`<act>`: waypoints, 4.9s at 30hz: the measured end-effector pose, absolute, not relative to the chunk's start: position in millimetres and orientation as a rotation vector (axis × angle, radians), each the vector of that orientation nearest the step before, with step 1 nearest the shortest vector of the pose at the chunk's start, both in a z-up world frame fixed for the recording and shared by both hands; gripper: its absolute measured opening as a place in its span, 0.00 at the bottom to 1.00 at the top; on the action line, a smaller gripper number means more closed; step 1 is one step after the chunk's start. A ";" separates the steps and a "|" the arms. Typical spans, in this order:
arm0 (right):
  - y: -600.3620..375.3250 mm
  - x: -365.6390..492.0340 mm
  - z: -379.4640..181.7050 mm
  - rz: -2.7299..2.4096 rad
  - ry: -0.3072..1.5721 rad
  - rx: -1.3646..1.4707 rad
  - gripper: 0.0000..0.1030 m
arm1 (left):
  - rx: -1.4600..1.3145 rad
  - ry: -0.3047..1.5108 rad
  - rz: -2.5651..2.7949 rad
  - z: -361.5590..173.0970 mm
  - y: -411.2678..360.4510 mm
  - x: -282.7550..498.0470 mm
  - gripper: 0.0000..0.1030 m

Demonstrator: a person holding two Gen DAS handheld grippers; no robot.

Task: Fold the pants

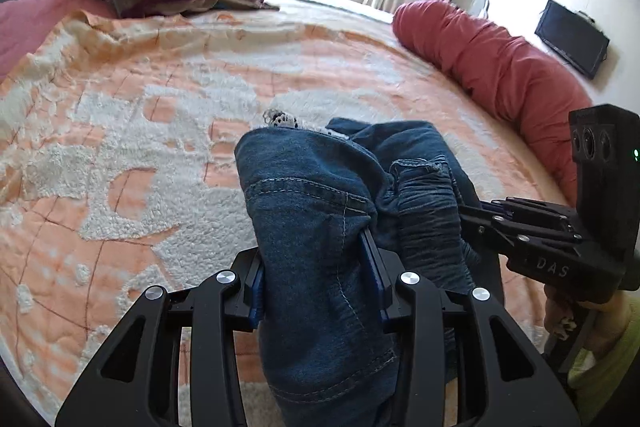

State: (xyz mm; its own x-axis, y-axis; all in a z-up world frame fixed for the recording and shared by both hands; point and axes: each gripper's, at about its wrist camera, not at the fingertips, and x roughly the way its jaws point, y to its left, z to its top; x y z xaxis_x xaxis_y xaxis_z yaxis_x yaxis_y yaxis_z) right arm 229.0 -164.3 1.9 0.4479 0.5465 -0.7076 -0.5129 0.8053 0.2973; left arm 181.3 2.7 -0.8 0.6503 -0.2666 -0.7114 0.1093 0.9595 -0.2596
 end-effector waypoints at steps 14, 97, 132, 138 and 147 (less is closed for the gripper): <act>-176.9 239.9 -37.8 0.513 1.056 0.082 0.27 | -0.219 0.933 -0.175 -34.4 14.7 192.6 0.57; -203.0 70.2 -2.0 0.376 0.766 -0.047 0.91 | -0.180 0.866 -0.090 -16.5 9.3 44.0 0.96; -204.8 71.1 -4.0 0.368 0.754 -0.072 0.91 | -0.176 0.862 -0.078 -14.4 13.3 44.0 0.96; -205.8 72.4 -4.1 0.367 0.755 -0.074 0.91 | -0.176 0.860 -0.077 -14.1 14.5 43.6 0.96; -206.5 73.5 -4.1 0.364 0.756 -0.073 0.91 | -0.171 0.868 -0.072 -13.2 13.2 43.7 0.96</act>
State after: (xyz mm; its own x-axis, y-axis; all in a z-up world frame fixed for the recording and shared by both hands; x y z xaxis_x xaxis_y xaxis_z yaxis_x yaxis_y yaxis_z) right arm 73.5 -206.5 -4.1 0.6682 0.2968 -0.6823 -0.3490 0.9349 0.0649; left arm 43.7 13.2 -13.2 0.6453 -0.1324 -0.7524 -0.0065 0.9839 -0.1787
